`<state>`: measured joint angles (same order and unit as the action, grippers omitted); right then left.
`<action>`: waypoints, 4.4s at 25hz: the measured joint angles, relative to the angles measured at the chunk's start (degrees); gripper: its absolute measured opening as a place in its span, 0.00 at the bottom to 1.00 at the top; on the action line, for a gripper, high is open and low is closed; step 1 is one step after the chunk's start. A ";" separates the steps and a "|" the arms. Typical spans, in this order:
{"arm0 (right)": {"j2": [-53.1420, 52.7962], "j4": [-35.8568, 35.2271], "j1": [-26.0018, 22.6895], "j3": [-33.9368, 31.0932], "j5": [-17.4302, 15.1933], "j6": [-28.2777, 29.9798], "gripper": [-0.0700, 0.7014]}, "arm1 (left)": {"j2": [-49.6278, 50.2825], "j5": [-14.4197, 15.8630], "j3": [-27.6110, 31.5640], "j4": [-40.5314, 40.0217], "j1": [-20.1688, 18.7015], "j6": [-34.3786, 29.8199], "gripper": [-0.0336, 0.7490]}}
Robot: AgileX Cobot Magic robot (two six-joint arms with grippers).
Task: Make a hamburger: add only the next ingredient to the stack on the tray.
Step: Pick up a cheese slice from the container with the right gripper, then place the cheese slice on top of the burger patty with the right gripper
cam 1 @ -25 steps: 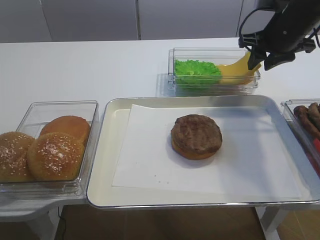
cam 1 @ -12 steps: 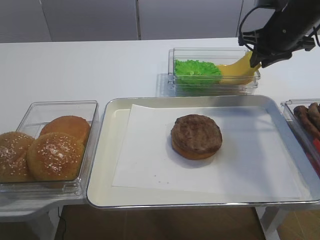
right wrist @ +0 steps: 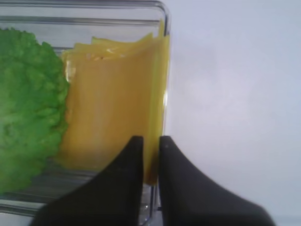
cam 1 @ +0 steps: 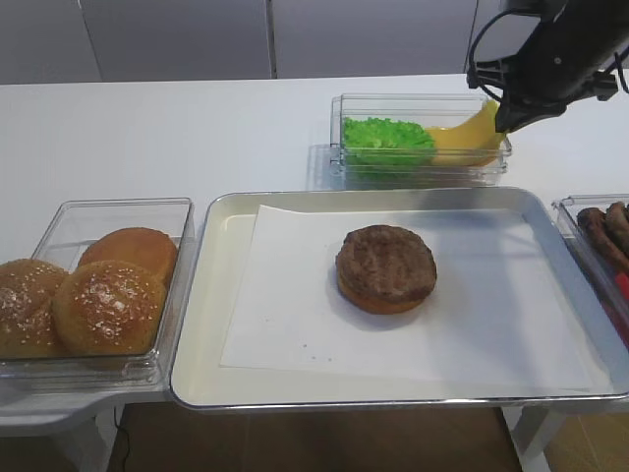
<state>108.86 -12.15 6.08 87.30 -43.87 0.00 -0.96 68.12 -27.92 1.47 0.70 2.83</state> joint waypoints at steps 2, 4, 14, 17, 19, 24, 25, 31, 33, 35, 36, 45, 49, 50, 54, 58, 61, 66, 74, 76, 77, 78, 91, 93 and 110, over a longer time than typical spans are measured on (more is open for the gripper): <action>0.00 -0.38 0.00 0.00 0.00 0.00 0.13 | 0.00 0.00 0.00 0.00 0.00 0.00 0.42; 0.00 -0.59 0.00 0.00 0.00 0.00 0.11 | 0.00 0.00 0.00 0.00 0.00 0.00 0.42; -0.51 -0.72 0.00 0.00 0.13 1.38 0.10 | 0.00 0.00 0.00 0.00 0.00 0.00 0.42; -1.81 -0.72 0.00 0.12 0.27 1.66 0.10 | 0.00 0.00 0.00 0.00 0.00 0.00 0.42; -2.52 -0.72 0.00 0.61 0.27 1.95 0.10 | 0.00 0.00 0.00 0.00 0.00 0.00 0.42; -3.70 -0.72 0.00 1.27 0.11 2.79 0.10 | 0.00 0.00 0.00 0.00 0.00 0.00 0.42; -3.93 -0.72 0.00 1.39 -0.27 2.92 0.10 | 0.00 0.00 0.00 0.00 0.00 0.00 0.42; -6.27 -1.28 0.00 1.62 -1.43 4.07 0.10 | 0.00 0.00 0.00 0.00 0.00 0.00 0.42; -7.38 -1.51 0.00 1.62 -1.57 4.33 0.10 | 0.00 0.00 0.00 0.00 0.00 0.00 0.42; -8.56 -1.73 0.00 1.62 -1.65 4.33 0.10 | 0.00 0.00 0.00 0.00 0.00 0.00 0.42; -8.89 -1.84 0.00 1.62 -1.65 4.33 0.10 | 0.00 0.00 0.00 0.00 0.00 0.00 0.42; -12.72 -4.29 0.00 1.62 -3.61 5.75 0.10 | 0.00 0.00 0.00 0.00 0.00 0.00 0.42; -14.77 -5.57 0.00 1.62 -6.15 6.08 0.10 | 0.00 0.00 0.00 0.00 0.00 0.00 0.42; -15.35 -5.72 0.00 1.62 -6.88 6.08 0.10 | 0.00 0.00 0.00 0.00 0.00 0.00 0.42; -18.08 -6.97 0.00 1.62 -9.36 6.43 0.10 | 0.00 0.00 0.00 0.00 0.00 0.00 0.42; -21.60 -10.80 0.00 -0.02 -10.09 8.36 0.10 | 0.00 0.00 0.00 0.00 0.00 0.00 0.42; -24.26 -14.12 0.00 -2.89 -11.18 10.40 0.10 | 0.00 0.00 0.00 0.00 0.00 0.00 0.42; -28.75 -19.07 0.00 -8.83 -11.83 12.92 0.10 | 0.00 0.00 0.00 0.00 0.00 0.00 0.42; -32.39 -26.33 0.76 -17.25 -13.02 18.08 0.10 | 0.00 0.00 0.00 0.00 0.00 0.00 0.42; -32.51 -26.59 2.72 -18.45 -13.02 18.85 0.10 | 0.00 0.00 0.00 0.00 0.00 0.00 0.42; -32.51 -26.69 4.08 -18.97 -12.76 18.98 0.10 | 0.00 0.00 0.00 0.00 0.00 0.00 0.42; -32.51 -26.69 5.33 -19.30 -12.65 19.21 0.10 | 0.00 0.00 0.00 0.00 0.00 0.00 0.42; -28.30 -27.83 17.56 -20.35 -10.86 19.41 0.10 | 0.00 0.00 0.00 0.00 0.00 0.00 0.42; -26.76 -27.96 18.28 -20.35 -10.88 19.79 0.10 | 0.00 0.00 0.00 0.00 0.00 0.00 0.42; -20.46 -11.92 19.36 -20.43 -8.13 16.92 0.10 | 0.00 0.00 0.00 0.00 0.00 0.00 0.42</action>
<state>88.40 -24.07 25.45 66.87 -52.00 16.92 -0.96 68.12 -27.92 1.47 0.70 2.83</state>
